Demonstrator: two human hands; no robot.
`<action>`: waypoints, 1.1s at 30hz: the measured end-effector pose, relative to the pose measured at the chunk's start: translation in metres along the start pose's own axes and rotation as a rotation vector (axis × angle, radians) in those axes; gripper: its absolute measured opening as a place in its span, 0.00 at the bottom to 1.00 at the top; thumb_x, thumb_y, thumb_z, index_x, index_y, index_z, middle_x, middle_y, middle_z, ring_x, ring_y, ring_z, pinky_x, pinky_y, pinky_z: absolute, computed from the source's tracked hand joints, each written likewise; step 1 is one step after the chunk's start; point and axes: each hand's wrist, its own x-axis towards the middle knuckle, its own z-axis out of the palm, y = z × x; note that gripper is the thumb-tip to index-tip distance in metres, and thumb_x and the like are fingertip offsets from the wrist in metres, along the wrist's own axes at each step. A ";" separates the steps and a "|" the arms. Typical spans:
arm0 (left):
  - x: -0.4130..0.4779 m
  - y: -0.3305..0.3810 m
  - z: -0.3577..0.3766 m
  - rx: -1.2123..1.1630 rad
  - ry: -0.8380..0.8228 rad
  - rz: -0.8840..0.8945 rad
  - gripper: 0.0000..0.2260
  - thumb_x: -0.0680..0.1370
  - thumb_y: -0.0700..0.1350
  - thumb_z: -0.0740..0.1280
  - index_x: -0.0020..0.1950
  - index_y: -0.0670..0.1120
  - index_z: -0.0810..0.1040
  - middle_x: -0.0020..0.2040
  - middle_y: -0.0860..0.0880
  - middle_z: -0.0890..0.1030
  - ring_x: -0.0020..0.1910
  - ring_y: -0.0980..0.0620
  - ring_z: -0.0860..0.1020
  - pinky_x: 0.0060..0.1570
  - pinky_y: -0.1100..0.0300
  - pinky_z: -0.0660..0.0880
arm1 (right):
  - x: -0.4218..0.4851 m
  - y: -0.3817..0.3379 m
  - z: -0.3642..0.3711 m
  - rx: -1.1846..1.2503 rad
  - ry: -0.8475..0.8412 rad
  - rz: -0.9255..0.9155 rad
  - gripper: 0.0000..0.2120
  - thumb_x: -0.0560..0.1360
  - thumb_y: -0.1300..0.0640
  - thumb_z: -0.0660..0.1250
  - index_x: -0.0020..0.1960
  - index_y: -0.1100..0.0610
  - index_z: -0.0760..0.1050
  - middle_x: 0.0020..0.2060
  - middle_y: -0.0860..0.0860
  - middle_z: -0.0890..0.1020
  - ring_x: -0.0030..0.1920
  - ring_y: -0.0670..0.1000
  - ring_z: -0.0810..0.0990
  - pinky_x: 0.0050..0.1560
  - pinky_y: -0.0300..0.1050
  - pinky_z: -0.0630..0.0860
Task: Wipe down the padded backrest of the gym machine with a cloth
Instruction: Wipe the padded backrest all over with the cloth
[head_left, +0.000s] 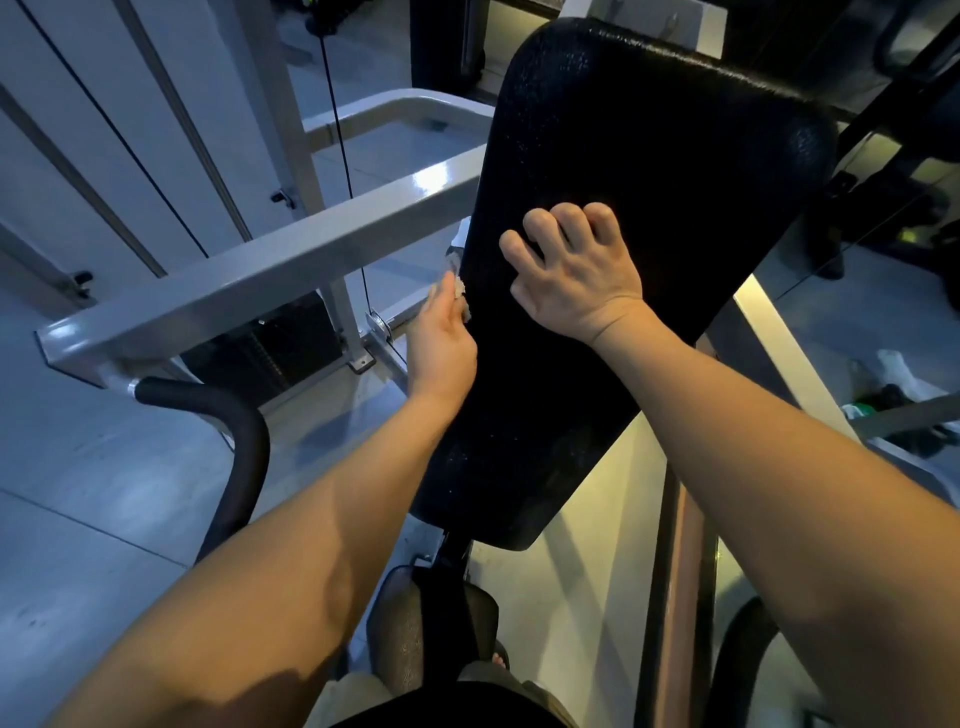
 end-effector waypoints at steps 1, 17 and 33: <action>-0.009 -0.005 0.001 0.071 0.000 0.017 0.26 0.84 0.35 0.55 0.81 0.51 0.61 0.74 0.48 0.72 0.67 0.62 0.68 0.62 0.78 0.64 | 0.000 0.000 0.000 0.002 -0.004 0.003 0.17 0.75 0.50 0.61 0.61 0.53 0.72 0.55 0.54 0.77 0.55 0.57 0.68 0.56 0.54 0.64; -0.002 -0.006 0.004 -0.017 0.229 -0.011 0.08 0.84 0.48 0.64 0.49 0.46 0.78 0.36 0.56 0.77 0.33 0.64 0.74 0.35 0.68 0.68 | -0.001 0.001 0.002 0.022 0.010 0.010 0.16 0.75 0.51 0.60 0.61 0.54 0.72 0.54 0.54 0.78 0.55 0.58 0.68 0.56 0.55 0.64; 0.004 -0.015 -0.004 0.028 0.081 0.030 0.07 0.84 0.45 0.63 0.47 0.47 0.68 0.44 0.57 0.79 0.45 0.55 0.79 0.45 0.58 0.75 | -0.001 0.001 0.002 0.018 0.025 0.011 0.15 0.76 0.52 0.59 0.61 0.54 0.73 0.54 0.54 0.78 0.54 0.58 0.68 0.55 0.55 0.64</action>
